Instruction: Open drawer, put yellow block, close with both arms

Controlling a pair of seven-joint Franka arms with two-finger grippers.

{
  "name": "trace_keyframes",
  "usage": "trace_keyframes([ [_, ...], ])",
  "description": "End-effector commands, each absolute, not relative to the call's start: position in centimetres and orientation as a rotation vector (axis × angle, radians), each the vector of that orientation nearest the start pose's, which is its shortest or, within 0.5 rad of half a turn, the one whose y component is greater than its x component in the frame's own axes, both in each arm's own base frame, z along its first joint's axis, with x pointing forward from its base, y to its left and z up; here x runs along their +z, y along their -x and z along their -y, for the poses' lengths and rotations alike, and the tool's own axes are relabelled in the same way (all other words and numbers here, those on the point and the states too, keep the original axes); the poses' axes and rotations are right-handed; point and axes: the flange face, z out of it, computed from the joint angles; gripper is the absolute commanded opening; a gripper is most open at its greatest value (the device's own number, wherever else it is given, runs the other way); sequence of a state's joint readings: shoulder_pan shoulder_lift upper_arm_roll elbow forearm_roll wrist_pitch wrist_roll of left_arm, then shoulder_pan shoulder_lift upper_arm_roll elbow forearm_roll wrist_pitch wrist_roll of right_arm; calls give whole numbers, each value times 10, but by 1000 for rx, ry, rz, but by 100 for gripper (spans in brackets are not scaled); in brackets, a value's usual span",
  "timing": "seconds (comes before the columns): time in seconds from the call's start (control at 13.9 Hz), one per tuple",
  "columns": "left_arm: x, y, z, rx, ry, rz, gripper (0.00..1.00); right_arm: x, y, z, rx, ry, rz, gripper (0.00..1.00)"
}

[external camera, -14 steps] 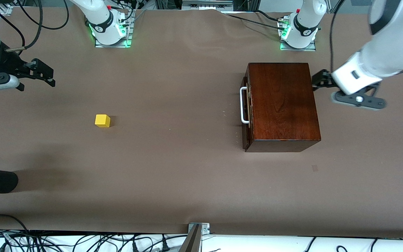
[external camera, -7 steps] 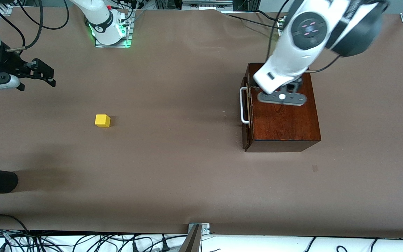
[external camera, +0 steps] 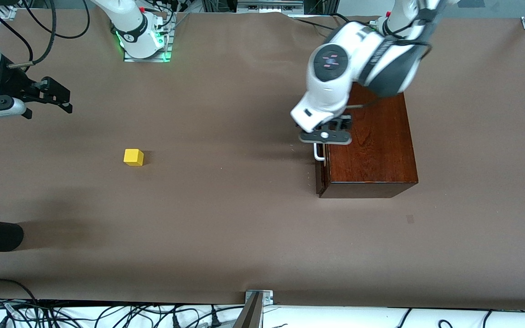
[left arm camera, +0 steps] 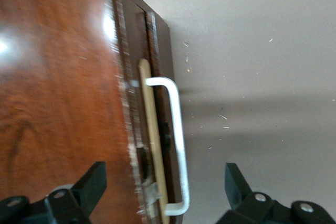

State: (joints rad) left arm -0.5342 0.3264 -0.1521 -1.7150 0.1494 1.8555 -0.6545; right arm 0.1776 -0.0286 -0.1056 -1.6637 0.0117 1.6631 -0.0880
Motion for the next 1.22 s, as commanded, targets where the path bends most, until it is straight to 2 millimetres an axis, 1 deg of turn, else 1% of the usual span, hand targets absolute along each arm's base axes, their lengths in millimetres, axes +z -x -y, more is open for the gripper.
trace_keyframes([
  [0.0, 356, -482, 409, 40, 2884, -74, 100, 608, -554, -40, -41, 3100, 254, 100],
  [0.07, 346, -479, 413, 16, 2852, -66, 100, 608, -554, -40, -41, 3100, 254, 100],
  [0.22, 328, -481, 412, -11, 2795, -93, 100, 608, -554, -40, -46, 3100, 254, 100],
  [0.5, 304, -481, 411, 9, 2781, -100, 100, 609, -556, -40, -63, 3102, 254, 100],
  [0.65, 288, -478, 413, 4, 2794, -97, 100, 607, -561, -41, -98, 3099, 255, 100],
  [0.72, 286, -478, 415, -8, 2801, -57, 100, 608, -562, -44, -115, 3099, 262, 100],
  [0.79, 287, -471, 423, -19, 2804, -55, 100, 601, -570, -45, -134, 3098, 258, 100],
  [0.86, 290, -469, 425, -22, 2802, -59, 100, 598, -575, -46, -144, 3099, 260, 100],
  [0.93, 294, -470, 424, -26, 2802, -53, 100, 599, -577, -45, -149, 3099, 261, 100],
  [1.15, 295, -472, 418, -15, 2775, -45, 100, 597, -575, -49, -132, 3108, 266, 100],
])
